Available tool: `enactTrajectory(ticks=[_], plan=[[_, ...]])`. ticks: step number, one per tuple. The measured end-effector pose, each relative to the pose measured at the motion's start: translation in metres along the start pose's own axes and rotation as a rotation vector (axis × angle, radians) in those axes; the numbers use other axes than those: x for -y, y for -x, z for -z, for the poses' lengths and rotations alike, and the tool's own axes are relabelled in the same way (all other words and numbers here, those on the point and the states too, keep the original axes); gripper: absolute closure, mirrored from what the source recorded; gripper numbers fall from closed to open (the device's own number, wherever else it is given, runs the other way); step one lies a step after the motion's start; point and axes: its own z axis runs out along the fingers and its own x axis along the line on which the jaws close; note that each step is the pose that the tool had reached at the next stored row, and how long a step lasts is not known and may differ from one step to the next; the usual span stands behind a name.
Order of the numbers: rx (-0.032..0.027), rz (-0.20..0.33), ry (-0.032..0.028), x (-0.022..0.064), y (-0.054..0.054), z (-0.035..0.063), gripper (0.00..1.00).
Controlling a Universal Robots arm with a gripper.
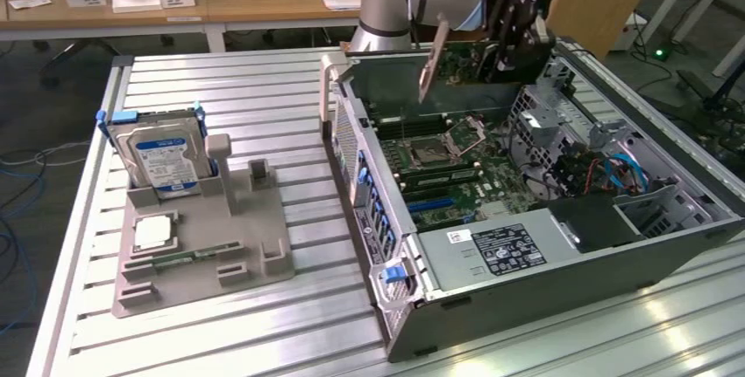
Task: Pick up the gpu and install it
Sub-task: 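Insert the gpu into the slot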
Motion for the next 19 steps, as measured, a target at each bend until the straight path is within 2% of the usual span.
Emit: enactTrajectory(ticks=[7,14,15,17,19], plan=[[0.0034,0.06,0.0049,-0.0026,-0.003,-0.0026,0.72],[0.0033,0.061,0.0033,-0.0032,-0.011,-0.0134,0.72],[0.0034,0.061,0.0025,-0.0034,-0.012,-0.0152,0.72],[0.0029,0.046,-0.0137,-0.004,-0.014,-0.0239,0.72],[0.0007,0.021,-0.0159,-0.0046,-0.014,-0.0259,0.72]])
